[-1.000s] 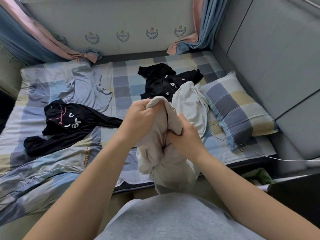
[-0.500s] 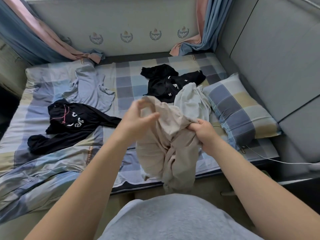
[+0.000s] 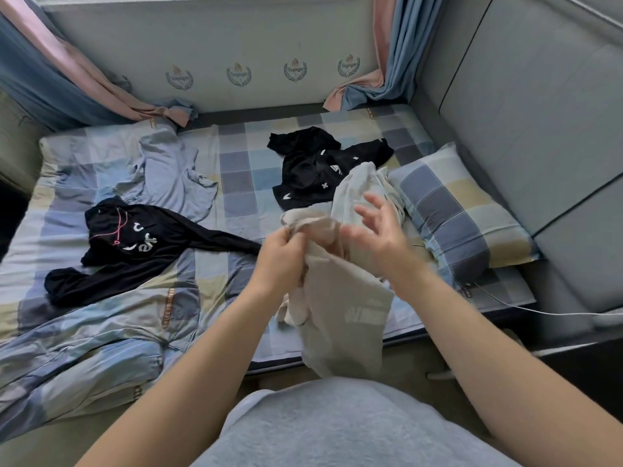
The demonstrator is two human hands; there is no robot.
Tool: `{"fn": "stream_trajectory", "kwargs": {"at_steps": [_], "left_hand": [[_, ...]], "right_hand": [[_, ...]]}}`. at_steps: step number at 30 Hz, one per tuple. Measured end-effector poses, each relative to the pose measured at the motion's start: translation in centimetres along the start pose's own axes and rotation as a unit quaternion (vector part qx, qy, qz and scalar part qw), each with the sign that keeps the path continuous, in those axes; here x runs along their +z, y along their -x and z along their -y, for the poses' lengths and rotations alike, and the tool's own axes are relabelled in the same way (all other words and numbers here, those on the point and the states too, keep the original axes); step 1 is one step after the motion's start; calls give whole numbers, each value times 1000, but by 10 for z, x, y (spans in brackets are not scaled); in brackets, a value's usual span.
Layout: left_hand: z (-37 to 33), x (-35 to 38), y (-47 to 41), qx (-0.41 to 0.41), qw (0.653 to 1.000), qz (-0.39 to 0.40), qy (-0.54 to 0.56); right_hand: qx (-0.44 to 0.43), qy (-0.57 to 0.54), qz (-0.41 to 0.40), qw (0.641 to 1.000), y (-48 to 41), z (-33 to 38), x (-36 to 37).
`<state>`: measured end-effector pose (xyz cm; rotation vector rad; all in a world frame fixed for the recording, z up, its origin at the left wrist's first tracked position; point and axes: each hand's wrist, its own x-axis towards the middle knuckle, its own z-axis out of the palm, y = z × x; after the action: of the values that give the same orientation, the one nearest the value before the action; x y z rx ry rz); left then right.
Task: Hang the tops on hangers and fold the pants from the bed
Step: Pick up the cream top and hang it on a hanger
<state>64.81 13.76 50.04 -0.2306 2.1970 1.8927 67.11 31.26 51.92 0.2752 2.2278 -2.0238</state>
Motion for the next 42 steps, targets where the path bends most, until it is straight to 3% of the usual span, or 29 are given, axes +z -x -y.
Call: {"fn": "stream_trajectory", "kwargs": {"at_steps": [3,6,13,15,17,19,22,26,30,33,35,38,42], "left_hand": [[-11,-9,-1,-45,989,2,139],[-20,-13,-2,-53,975,15,214],[-35,-39,-8,-37,960,-22,276],[-32,-47,-11,-14,971,-56,232],[-28,-53,-14,8,990,-75,117],[-22,-53,-11,18,999,-34,5],[-4,-39,0,-28,987,125,-100],[26,-8,13,-63,958,271,-72],[34,3,9,-95,978,179,-54],[16,-8,-2,-111,987,74,94],[-3,-18,-9,-113,972,32,205],[-28,-20,-9,-143,943,14,301],[-51,-15,3,-175,913,57,363]], "right_hand": [[37,136,57,988,14,-35,17],[99,174,80,976,20,-66,32],[113,211,13,971,1,-69,7],[109,198,-17,974,-5,-53,0],[110,147,-34,982,-9,-35,-5],[111,63,-51,991,-13,-15,-6],[104,-85,-76,988,-17,13,-4],[94,-209,-63,971,-17,39,-4],[56,-220,-77,971,-16,43,-5],[4,-94,-54,994,-7,32,-9],[12,-1,5,1000,7,20,-5],[26,94,77,992,32,-5,23],[36,90,47,994,37,-40,59]]}}
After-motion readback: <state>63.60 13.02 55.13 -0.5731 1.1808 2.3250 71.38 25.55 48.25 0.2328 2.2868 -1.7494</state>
